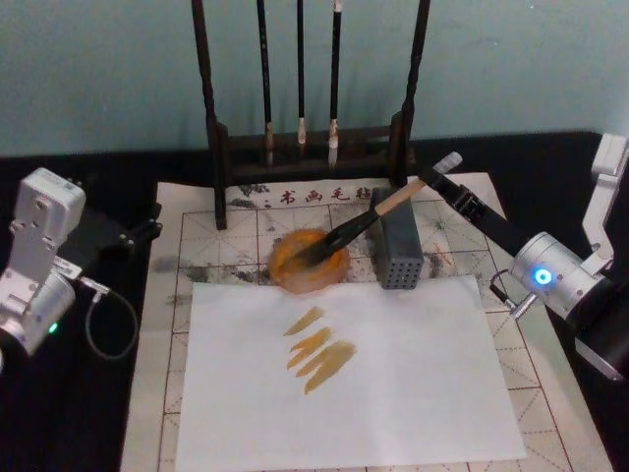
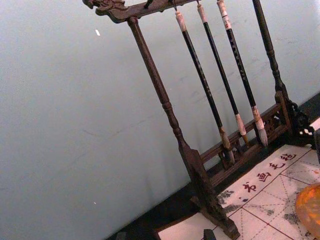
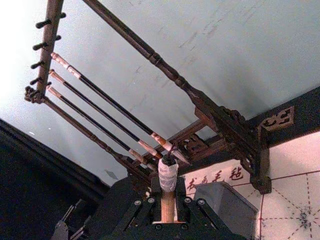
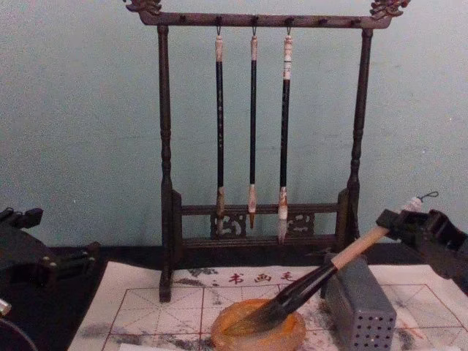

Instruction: Pick up the brush from the inkstone, write on the paper, then place the brush back to its original position.

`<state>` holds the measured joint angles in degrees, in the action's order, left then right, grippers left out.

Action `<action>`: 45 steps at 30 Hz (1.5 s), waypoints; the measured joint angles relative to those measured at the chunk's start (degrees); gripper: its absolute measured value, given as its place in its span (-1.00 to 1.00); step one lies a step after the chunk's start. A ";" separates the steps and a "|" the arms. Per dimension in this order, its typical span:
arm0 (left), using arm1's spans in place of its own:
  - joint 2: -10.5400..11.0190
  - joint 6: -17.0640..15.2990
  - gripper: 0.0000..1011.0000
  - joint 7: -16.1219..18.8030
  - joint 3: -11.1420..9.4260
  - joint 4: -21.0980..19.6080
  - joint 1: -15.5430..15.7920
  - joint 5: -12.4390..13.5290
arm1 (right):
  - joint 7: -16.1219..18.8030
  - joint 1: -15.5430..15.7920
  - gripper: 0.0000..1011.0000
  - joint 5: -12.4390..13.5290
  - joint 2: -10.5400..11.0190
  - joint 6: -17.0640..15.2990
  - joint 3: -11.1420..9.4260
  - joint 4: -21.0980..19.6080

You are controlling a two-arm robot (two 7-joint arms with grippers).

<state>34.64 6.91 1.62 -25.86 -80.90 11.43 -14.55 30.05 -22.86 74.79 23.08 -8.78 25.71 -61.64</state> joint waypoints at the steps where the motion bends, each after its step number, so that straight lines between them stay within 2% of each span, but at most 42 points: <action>1: 0.00 0.00 0.98 0.00 0.00 0.00 0.00 0.00 | 0.00 0.00 -0.64 0.00 -0.04 0.00 -0.02 0.07; 18: 0.00 0.00 0.98 0.00 0.00 0.00 0.00 0.00 | -0.21 1.15 -0.64 0.18 -0.06 0.00 -0.80 0.01; 45: 0.00 0.00 0.98 0.00 0.00 0.00 0.00 0.00 | -0.49 1.32 -0.64 0.32 0.02 -0.41 -0.85 0.07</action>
<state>34.65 6.91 1.62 -25.86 -80.90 11.43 -14.55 29.56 -21.54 75.11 23.09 -9.19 24.86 -61.57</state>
